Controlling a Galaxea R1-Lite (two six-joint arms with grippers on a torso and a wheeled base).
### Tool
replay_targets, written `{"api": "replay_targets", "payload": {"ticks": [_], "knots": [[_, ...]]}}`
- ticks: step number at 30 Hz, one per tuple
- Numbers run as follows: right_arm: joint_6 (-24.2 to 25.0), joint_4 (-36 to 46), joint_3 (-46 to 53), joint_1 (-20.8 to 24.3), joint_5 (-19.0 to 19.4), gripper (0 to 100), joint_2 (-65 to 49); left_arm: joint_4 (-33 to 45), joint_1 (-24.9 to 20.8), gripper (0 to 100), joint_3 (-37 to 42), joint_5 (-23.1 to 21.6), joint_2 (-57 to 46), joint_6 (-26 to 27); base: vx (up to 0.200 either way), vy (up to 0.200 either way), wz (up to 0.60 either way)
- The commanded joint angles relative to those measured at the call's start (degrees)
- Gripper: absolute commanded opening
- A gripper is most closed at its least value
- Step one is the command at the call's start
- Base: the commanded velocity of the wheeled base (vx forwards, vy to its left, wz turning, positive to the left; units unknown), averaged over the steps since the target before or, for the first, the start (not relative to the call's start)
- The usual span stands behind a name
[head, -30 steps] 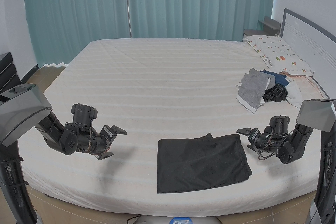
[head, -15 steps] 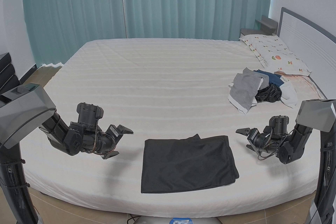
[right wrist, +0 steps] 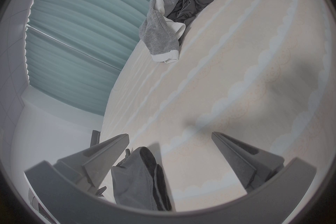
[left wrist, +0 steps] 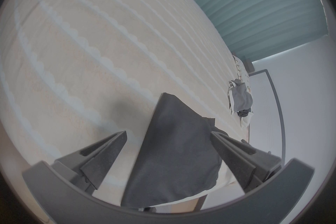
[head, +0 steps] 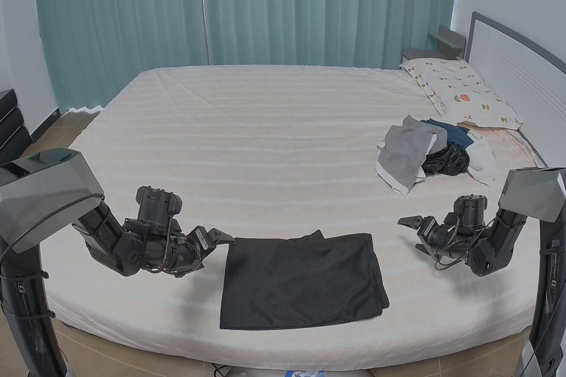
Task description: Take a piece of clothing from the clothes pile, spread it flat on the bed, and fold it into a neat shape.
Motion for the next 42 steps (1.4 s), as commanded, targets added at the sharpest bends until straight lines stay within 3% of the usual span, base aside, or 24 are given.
{"api": "replay_targets", "payload": {"ticks": [1,3,4,7,10,16,24,32,42], "knots": [[0.0,0.0,0.0,0.0,0.0,100,0.1,-7.2,-1.2,100,6.6,-0.1,2.3,5.2,0.000,0.000,0.00],[0.0,0.0,0.0,0.0,0.0,100,0.1,-9.9,-1.8,100,8.2,-0.1,2.9,7.2,0.000,0.000,0.00],[0.0,0.0,0.0,0.0,0.0,100,0.1,-15.3,-2.8,100,11.1,0.0,4.3,10.1,0.000,0.000,0.00],[0.0,0.0,0.0,0.1,-0.1,100,0.2,-22.5,-4.1,100,13.3,1.2,6.8,11.2,0.000,0.000,0.00],[0.0,0.0,-0.1,0.1,-0.2,100,0.3,-27.7,-5.5,100,13.9,6.3,9.6,11.2,0.000,0.000,0.00],[0.0,0.0,-0.2,0.2,-0.3,100,0.5,-28.2,-9.1,100,14.4,7.8,10.2,11.0,0.000,0.000,0.00],[0.0,0.1,-0.4,0.3,-0.3,100,0.5,-28.3,-9.2,100,13.3,9.3,10.6,10.6,0.000,0.000,0.00],[-0.1,0.1,-0.7,0.4,-0.3,100,0.7,-28.3,-9.1,100,11.6,9.3,10.1,5.1,0.000,0.000,0.00],[0.0,0.1,-0.9,0.5,-0.3,100,1.0,-28.4,-9.5,100,11.5,9.4,10.3,5.2,0.000,0.000,0.00]]}}
